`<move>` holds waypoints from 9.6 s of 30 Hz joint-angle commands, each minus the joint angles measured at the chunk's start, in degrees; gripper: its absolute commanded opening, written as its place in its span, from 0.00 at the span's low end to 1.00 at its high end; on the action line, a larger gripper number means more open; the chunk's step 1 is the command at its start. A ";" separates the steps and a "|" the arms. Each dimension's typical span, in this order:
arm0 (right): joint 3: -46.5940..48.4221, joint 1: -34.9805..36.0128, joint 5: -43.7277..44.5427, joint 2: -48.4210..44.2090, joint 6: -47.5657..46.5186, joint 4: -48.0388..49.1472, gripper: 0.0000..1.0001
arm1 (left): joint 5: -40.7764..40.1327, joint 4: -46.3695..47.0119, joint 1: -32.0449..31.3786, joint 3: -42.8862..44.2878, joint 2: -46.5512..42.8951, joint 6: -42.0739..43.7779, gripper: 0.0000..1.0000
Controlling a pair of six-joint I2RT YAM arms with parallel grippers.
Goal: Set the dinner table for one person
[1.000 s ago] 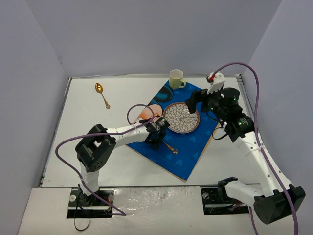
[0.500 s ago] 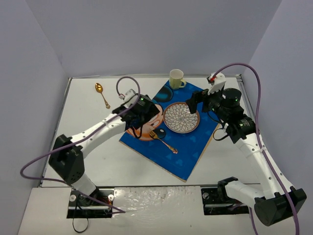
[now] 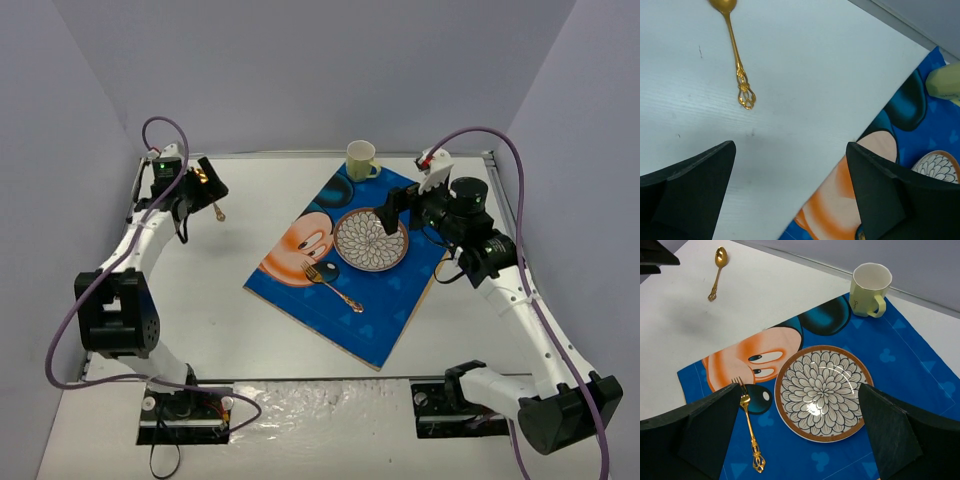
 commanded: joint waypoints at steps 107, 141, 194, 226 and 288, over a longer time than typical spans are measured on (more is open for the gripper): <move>32.26 25.08 3.60 35.88 14.51 -5.40 0.79 | 12.48 39.97 -3.26 -15.85 -8.98 -3.67 0.00; 40.02 27.57 6.15 45.29 12.30 -5.69 0.12 | 4.20 36.37 -15.84 -21.01 -18.95 -0.57 0.00; 25.47 11.65 11.04 34.63 -13.64 -9.39 0.00 | 4.61 14.86 -16.50 -20.55 -27.91 5.29 0.90; 42.81 -11.03 6.60 65.64 -46.61 -15.73 0.00 | -5.40 -5.90 -15.96 -26.79 -31.74 14.89 0.96; 33.10 -14.49 23.10 25.92 -21.30 -13.73 0.97 | -14.47 -29.26 -15.95 -10.71 -43.71 14.17 0.97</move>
